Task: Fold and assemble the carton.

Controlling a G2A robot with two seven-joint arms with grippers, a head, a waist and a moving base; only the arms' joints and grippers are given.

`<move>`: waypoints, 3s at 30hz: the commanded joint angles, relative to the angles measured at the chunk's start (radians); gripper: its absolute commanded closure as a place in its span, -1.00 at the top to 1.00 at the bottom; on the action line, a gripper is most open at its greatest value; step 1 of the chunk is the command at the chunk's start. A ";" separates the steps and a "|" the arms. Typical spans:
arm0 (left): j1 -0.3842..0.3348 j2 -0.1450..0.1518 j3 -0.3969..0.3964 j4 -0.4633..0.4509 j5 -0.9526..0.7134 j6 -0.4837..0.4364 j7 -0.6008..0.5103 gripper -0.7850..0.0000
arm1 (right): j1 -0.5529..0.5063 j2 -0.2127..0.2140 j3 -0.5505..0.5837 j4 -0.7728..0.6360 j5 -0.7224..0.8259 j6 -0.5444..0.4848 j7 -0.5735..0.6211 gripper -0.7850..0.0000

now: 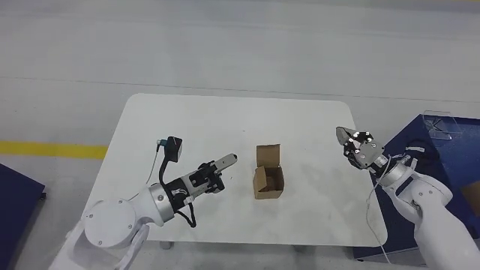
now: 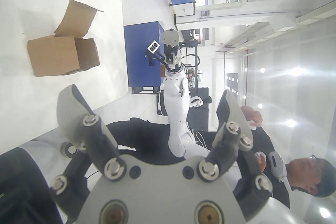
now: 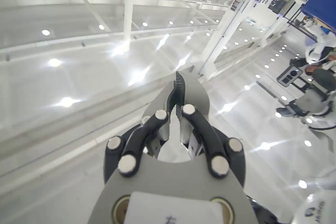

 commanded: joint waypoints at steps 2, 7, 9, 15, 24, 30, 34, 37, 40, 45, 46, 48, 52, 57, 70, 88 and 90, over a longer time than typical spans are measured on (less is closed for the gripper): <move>0.000 0.000 0.000 0.000 0.000 0.000 0.000 1.00 | 0.013 -0.003 -0.014 0.050 -0.027 0.002 0.096 0.72; 0.000 0.000 0.000 0.000 0.000 0.000 0.000 1.00 | 0.013 -0.003 -0.014 0.050 -0.027 0.002 0.096 0.72; 0.000 0.000 0.000 0.000 0.000 0.000 0.000 1.00 | 0.013 -0.003 -0.014 0.050 -0.027 0.002 0.096 0.72; 0.000 0.000 0.000 0.000 0.000 0.000 0.000 1.00 | 0.013 -0.003 -0.014 0.050 -0.027 0.002 0.096 0.72; 0.000 0.000 0.000 0.000 0.000 0.000 0.000 1.00 | 0.013 -0.003 -0.014 0.050 -0.027 0.002 0.096 0.72; 0.000 0.000 0.000 0.000 0.000 0.000 0.000 1.00 | 0.014 -0.003 -0.012 0.047 -0.034 -0.002 0.094 1.00; -0.023 0.004 0.052 -0.011 0.136 0.034 -0.014 1.00 | 0.027 0.006 0.006 0.004 -0.203 -0.002 0.120 1.00; -0.081 0.000 0.153 0.007 0.275 0.099 -0.034 1.00 | 0.048 0.016 -0.018 -0.011 -0.445 -0.030 0.196 1.00; -0.171 -0.014 0.260 0.075 0.373 0.181 -0.048 1.00 | 0.082 0.021 -0.060 0.001 -0.681 -0.122 0.238 1.00; -0.343 -0.059 0.430 0.248 0.457 0.380 -0.061 1.00 | 0.101 0.022 -0.094 -0.003 -0.796 -0.189 0.284 1.00; -0.382 -0.069 0.464 0.282 0.480 0.408 -0.065 1.00 | 0.101 0.022 -0.094 -0.003 -0.796 -0.189 0.284 1.00; -0.438 -0.091 0.517 0.338 0.484 0.426 -0.070 1.00 | 0.101 0.022 -0.094 -0.003 -0.796 -0.189 0.284 1.00; -0.516 -0.129 0.603 0.440 0.500 0.471 -0.078 1.00 | 0.082 0.026 -0.097 -0.037 -0.869 -0.225 0.322 1.00; -0.565 -0.166 0.655 0.534 0.488 0.478 -0.075 1.00 | 0.059 0.054 -0.095 -0.059 -1.237 -0.261 0.408 1.00; -0.638 -0.246 0.745 0.740 0.485 0.478 -0.077 1.00 | 0.085 0.079 -0.175 -0.091 -1.698 -0.181 0.416 1.00; -0.607 -0.273 0.721 0.734 0.517 0.472 -0.052 1.00 | 0.164 0.032 -0.457 -0.215 -2.061 -0.114 0.316 1.00; -0.591 -0.268 0.699 0.715 0.504 0.453 -0.055 1.00 | 0.177 0.025 -0.476 -0.209 -2.071 -0.106 0.315 1.00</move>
